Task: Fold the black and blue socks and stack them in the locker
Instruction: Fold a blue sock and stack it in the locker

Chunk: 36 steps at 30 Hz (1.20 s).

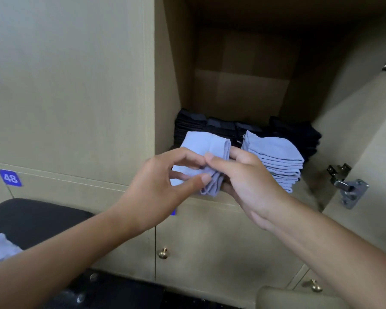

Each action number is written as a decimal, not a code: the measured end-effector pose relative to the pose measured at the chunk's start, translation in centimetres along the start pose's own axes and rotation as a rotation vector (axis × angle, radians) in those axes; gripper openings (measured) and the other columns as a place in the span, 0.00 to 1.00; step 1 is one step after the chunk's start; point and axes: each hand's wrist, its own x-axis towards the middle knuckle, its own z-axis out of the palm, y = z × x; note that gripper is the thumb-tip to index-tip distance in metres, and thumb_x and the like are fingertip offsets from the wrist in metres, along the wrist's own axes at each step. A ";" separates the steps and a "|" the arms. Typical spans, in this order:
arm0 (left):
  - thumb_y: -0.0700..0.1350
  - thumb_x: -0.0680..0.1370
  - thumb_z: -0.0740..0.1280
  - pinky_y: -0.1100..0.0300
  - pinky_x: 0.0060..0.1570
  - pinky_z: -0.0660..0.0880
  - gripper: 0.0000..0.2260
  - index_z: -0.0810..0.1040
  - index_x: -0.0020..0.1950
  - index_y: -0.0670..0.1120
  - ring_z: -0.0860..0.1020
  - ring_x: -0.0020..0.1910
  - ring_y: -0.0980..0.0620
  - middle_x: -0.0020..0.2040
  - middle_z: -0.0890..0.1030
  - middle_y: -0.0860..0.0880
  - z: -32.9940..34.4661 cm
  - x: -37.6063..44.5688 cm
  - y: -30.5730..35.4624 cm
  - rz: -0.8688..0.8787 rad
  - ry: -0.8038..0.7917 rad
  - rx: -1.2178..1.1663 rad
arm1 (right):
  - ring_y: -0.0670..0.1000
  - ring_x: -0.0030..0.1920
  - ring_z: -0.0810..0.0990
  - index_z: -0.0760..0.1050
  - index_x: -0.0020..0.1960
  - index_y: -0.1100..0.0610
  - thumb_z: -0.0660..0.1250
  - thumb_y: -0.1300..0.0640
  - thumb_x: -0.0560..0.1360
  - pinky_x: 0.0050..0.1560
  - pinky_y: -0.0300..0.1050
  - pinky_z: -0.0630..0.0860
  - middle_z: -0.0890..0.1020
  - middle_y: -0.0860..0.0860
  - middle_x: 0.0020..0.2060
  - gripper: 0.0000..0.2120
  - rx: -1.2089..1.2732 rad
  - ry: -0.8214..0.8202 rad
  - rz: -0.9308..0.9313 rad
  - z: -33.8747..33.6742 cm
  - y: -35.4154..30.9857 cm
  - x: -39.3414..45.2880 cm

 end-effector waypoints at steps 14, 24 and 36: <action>0.60 0.78 0.64 0.66 0.53 0.71 0.09 0.77 0.57 0.62 0.72 0.57 0.68 0.52 0.78 0.68 -1.3 0.4 -3.3 0.138 -0.134 0.544 | 0.52 0.51 0.86 0.80 0.56 0.53 0.65 0.61 0.82 0.57 0.55 0.82 0.87 0.51 0.50 0.07 -0.231 0.275 -0.198 -6.2 -4.1 1.9; 0.62 0.78 0.64 0.59 0.56 0.74 0.08 0.71 0.56 0.65 0.73 0.56 0.65 0.53 0.75 0.66 -1.7 0.1 -4.2 0.103 -0.207 0.622 | 0.55 0.46 0.83 0.78 0.57 0.63 0.61 0.68 0.82 0.44 0.48 0.81 0.83 0.59 0.54 0.08 -0.097 0.423 0.049 -13.5 -6.1 8.1; 0.61 0.79 0.65 0.63 0.56 0.73 0.07 0.72 0.55 0.64 0.72 0.55 0.69 0.53 0.74 0.67 -1.9 -0.1 -4.7 0.058 -0.225 0.636 | 0.52 0.47 0.81 0.74 0.53 0.65 0.61 0.68 0.82 0.42 0.46 0.82 0.81 0.58 0.49 0.04 0.187 0.400 0.343 -16.0 -3.2 9.9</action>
